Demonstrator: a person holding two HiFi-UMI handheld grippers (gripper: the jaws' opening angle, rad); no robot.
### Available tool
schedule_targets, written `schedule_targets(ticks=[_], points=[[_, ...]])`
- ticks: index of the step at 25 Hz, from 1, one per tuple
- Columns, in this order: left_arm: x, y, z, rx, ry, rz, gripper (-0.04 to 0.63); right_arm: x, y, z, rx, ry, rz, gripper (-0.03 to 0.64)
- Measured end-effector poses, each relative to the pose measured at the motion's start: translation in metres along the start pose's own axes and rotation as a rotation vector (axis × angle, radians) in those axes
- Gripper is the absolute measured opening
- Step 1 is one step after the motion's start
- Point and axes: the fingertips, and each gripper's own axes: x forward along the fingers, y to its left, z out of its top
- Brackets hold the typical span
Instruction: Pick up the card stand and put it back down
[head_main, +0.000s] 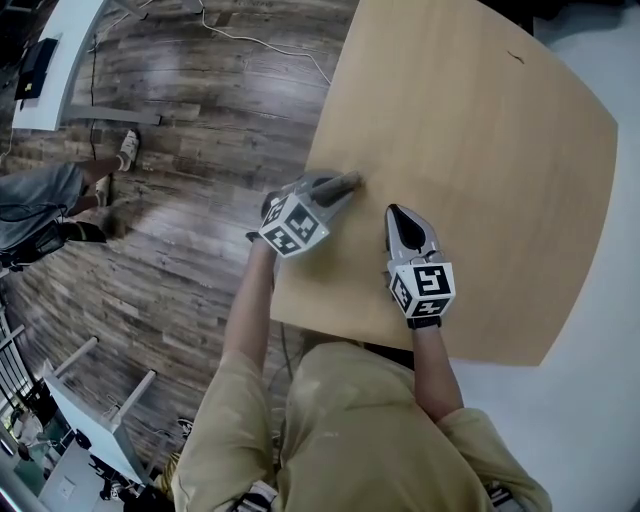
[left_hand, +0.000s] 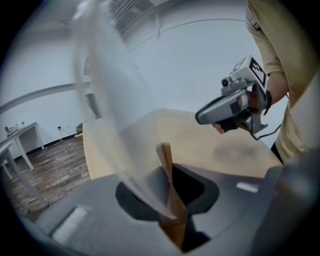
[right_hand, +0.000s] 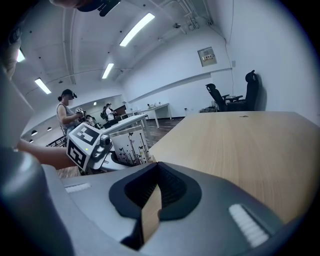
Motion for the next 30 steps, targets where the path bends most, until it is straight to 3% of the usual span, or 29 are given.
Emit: schedule_targets(ticks=[5,13,18,23,30], points=[[-0.001,-0.013,-0.001,0.007,0.018,-0.013,0.054,-0.009,0.002,-0.004,0.025,-0.009,0.001,0.003],[-0.031,-0.065,0.034,-0.079,-0.012,0.031,0.048,-0.064,0.013,0.007,0.070,-0.079,-0.001,0.003],[-0.065,-0.101,0.083,-0.149,-0.032,0.169,0.046,-0.127,0.019,0.030,0.072,-0.148,-0.002,0.003],[-0.105,-0.116,0.144,-0.097,-0.067,0.400,0.046,-0.185,0.023,0.062,0.034,-0.253,0.034,0.003],[-0.157,-0.164,0.230,-0.131,-0.257,0.559,0.046,-0.261,0.035,0.085,-0.077,-0.360,0.067,0.003]])
